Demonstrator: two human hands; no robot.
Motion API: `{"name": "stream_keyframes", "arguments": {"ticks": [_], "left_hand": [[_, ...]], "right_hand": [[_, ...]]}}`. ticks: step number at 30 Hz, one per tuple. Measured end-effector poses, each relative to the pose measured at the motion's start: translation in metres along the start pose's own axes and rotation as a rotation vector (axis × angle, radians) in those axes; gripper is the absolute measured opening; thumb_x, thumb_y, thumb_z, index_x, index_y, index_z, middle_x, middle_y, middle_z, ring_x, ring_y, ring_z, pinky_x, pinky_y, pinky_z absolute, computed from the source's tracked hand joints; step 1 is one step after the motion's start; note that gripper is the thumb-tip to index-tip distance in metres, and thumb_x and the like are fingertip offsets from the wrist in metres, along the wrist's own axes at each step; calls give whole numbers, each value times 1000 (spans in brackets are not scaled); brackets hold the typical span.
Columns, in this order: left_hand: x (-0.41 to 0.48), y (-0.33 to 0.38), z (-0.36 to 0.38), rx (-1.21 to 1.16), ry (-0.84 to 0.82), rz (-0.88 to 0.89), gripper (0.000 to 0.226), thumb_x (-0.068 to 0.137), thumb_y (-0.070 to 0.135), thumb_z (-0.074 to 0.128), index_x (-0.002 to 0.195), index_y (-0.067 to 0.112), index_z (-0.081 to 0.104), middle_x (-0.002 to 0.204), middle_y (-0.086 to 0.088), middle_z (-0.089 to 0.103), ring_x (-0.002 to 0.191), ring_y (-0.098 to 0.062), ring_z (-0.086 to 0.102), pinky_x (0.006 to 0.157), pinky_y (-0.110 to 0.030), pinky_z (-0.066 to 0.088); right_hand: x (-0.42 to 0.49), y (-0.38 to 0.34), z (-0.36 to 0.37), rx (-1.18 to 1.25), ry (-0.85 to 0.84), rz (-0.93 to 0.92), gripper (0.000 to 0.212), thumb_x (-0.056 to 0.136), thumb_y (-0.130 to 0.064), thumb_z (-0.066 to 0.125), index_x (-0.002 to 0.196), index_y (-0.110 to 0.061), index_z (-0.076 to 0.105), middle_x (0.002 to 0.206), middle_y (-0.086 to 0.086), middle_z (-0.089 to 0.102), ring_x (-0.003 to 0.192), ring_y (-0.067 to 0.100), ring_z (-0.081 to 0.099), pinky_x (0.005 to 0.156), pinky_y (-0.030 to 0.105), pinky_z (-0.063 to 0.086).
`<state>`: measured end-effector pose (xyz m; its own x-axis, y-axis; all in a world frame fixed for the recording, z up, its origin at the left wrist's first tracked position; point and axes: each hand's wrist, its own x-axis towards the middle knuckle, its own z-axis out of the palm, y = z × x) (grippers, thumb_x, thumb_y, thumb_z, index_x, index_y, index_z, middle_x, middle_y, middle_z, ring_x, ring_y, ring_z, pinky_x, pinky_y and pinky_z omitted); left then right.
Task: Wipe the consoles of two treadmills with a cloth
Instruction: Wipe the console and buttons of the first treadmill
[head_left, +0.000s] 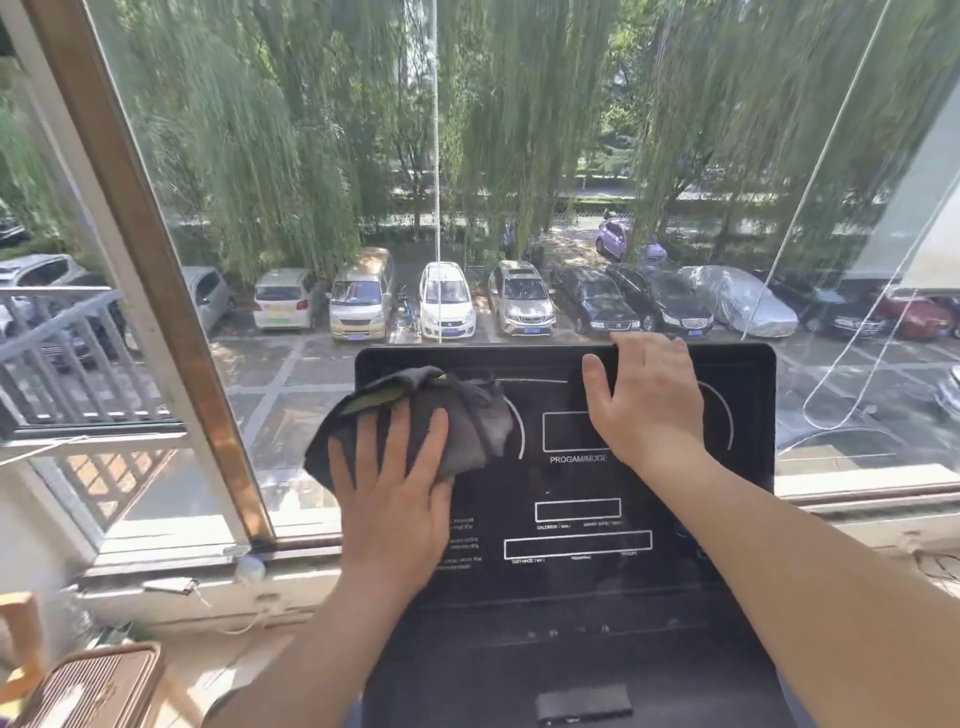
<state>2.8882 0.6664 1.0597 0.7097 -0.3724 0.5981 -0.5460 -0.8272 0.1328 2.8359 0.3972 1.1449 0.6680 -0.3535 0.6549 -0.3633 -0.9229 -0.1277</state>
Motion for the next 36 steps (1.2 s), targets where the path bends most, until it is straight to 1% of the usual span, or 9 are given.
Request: {"name": "stream_keyframes", "arguments": {"ticks": [2, 8, 16, 21, 24, 27, 30, 33, 36], "left_hand": [[-27, 16, 13, -19, -61, 51, 69, 92, 46, 51, 158, 32, 37, 161, -7, 36, 147, -45, 25, 119, -71, 8], [-24, -32, -1, 169, -142, 645, 67, 86, 46, 56, 152, 39, 45, 148, 7, 52, 142, -32, 43, 123, -63, 12], [52, 14, -18, 68, -3, 153, 68, 93, 47, 54, 158, 39, 34, 161, -4, 31, 148, -42, 22, 120, -71, 1], [24, 52, 0, 151, -66, 540, 71, 82, 48, 66, 150, 37, 48, 142, -3, 55, 131, -38, 48, 110, -66, 32], [58, 60, -8, 153, 7, 560, 79, 76, 55, 65, 150, 29, 49, 132, -4, 56, 110, -34, 53, 91, -52, 44], [92, 71, -14, 169, 22, 440, 89, 75, 56, 64, 153, 19, 46, 139, -7, 50, 118, -35, 50, 96, -51, 38], [101, 99, -6, 156, 29, 322, 82, 85, 51, 57, 157, 16, 40, 157, -6, 45, 142, -33, 41, 115, -54, 31], [92, 130, 9, 103, 20, 219, 85, 91, 52, 46, 163, 13, 23, 169, -8, 26, 157, -31, 18, 126, -56, 12], [63, 154, 29, 145, -25, 348, 92, 88, 55, 54, 163, 12, 22, 172, -11, 13, 159, -32, 7, 126, -58, 9]], "right_hand": [[0, -1, 1, 26, 19, 23, 54, 105, -48, 37, 132, -6, 60, 132, 15, 64, 131, 35, 53, 126, 50, 23], [-1, 1, 3, 128, 110, 33, 40, 105, -34, 47, 127, -6, 65, 124, 14, 69, 121, 34, 58, 122, 51, 31], [1, 7, 4, 207, 171, 8, 32, 102, -29, 51, 122, -10, 68, 122, 8, 71, 118, 20, 51, 113, 54, 42], [7, 23, 1, 223, 101, -65, 36, 101, -35, 45, 120, -17, 70, 117, 1, 73, 118, 23, 61, 116, 47, 37], [15, 40, -13, 263, -27, -158, 44, 101, -40, 40, 127, -23, 70, 125, -5, 74, 125, 18, 61, 116, 40, 34], [27, 70, -25, 193, -111, -214, 48, 103, -45, 38, 131, -22, 69, 130, -4, 72, 128, 19, 61, 118, 42, 35], [29, 106, -29, 135, -46, -119, 49, 101, -46, 35, 121, -23, 74, 115, -2, 76, 110, 28, 66, 98, 40, 49], [26, 120, -23, 262, -21, -62, 44, 100, -41, 40, 115, -25, 78, 110, -6, 77, 107, 26, 65, 85, 29, 41], [35, 131, -18, 450, -60, -10, 47, 101, -44, 38, 109, -28, 81, 109, -10, 78, 109, 22, 65, 89, 32, 46]]}}
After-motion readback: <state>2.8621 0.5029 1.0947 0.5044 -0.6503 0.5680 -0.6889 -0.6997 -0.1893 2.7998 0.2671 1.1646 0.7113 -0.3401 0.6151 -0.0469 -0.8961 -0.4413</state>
